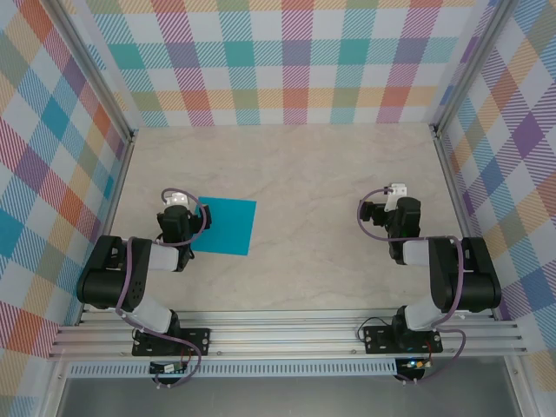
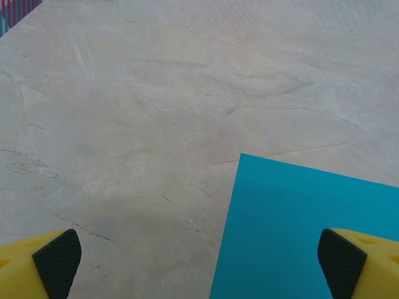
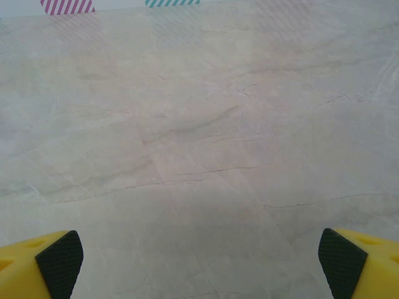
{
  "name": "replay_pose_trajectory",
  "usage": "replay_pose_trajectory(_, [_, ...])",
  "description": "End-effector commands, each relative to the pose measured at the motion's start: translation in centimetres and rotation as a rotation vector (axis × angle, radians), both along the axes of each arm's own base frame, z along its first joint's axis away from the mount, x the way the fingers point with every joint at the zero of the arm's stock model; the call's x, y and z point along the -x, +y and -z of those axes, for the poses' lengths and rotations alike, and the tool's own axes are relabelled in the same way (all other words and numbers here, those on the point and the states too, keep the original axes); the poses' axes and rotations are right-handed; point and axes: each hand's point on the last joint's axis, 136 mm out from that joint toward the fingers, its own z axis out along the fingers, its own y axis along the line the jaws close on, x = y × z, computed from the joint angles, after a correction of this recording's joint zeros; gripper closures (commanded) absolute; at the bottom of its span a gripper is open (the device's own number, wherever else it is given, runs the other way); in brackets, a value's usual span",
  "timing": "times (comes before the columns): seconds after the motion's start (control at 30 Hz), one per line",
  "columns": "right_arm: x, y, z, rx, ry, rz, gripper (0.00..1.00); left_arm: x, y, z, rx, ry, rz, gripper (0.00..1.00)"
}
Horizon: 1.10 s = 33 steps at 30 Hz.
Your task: Fold a paper plane with a square sheet of paper (pick it up from the middle)
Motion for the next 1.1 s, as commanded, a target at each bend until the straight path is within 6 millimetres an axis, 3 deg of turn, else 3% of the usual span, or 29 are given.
replay_pose_trajectory(0.0, [-0.54,0.17,-0.88,-0.008,-0.030,-0.016,0.00,-0.97,-0.05,-1.68,0.008,-0.058,0.004,0.00])
replay_pose_trajectory(1.07, [-0.46,0.31,-0.94,-0.007,-0.034,-0.026,0.00,-0.82,-0.29,-2.09,0.007,-0.066,0.017,0.00])
